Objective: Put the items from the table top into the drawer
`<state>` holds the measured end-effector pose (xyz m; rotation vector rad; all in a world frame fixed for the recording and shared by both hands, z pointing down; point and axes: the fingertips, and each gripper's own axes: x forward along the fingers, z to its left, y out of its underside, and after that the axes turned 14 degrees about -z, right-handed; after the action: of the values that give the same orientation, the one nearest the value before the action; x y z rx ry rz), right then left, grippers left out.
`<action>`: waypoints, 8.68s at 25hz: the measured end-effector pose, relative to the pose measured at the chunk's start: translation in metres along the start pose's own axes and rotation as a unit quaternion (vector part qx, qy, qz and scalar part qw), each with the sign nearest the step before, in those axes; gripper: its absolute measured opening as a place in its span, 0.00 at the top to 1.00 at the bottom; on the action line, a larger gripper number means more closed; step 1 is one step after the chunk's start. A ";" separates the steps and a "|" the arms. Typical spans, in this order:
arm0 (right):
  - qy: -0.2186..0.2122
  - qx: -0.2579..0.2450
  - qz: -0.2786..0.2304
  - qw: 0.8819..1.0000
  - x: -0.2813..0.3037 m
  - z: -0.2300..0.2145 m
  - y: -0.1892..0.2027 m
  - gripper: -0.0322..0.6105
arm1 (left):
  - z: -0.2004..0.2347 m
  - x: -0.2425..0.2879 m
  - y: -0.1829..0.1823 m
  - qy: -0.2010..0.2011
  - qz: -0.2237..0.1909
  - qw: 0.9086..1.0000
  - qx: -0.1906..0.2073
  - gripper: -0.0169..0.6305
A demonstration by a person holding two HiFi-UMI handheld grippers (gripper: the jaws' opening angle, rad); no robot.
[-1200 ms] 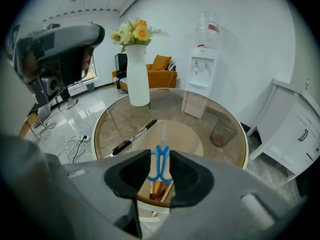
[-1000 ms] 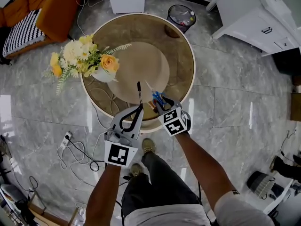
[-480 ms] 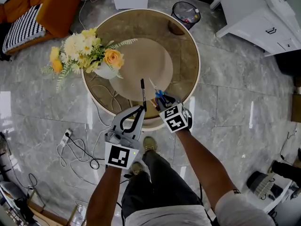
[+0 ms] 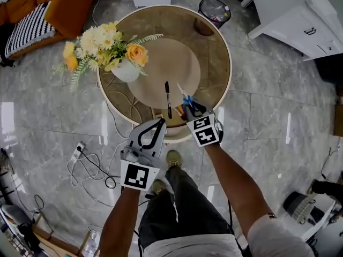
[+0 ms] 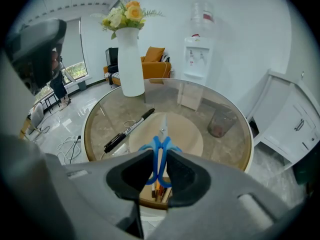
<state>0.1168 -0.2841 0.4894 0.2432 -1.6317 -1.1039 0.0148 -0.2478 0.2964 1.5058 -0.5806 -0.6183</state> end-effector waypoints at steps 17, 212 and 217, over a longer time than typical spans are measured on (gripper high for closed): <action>0.031 0.034 -0.115 0.992 -0.114 0.074 -0.039 0.82 | -0.054 -0.074 -0.024 0.017 -0.018 1.000 -0.018 0.97; 0.009 -0.001 -0.106 0.994 0.020 0.092 -0.018 0.72 | -0.055 -0.123 0.143 0.002 -0.151 0.988 0.022 0.97; 0.021 -0.003 -0.093 0.995 0.033 0.089 -0.012 0.71 | -0.052 -0.130 0.146 0.000 -0.148 0.989 0.023 0.97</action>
<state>0.0242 -0.2652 0.5048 0.4196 -1.5931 -1.2355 -0.0407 -0.1241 0.4462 1.6514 -0.3742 -0.8367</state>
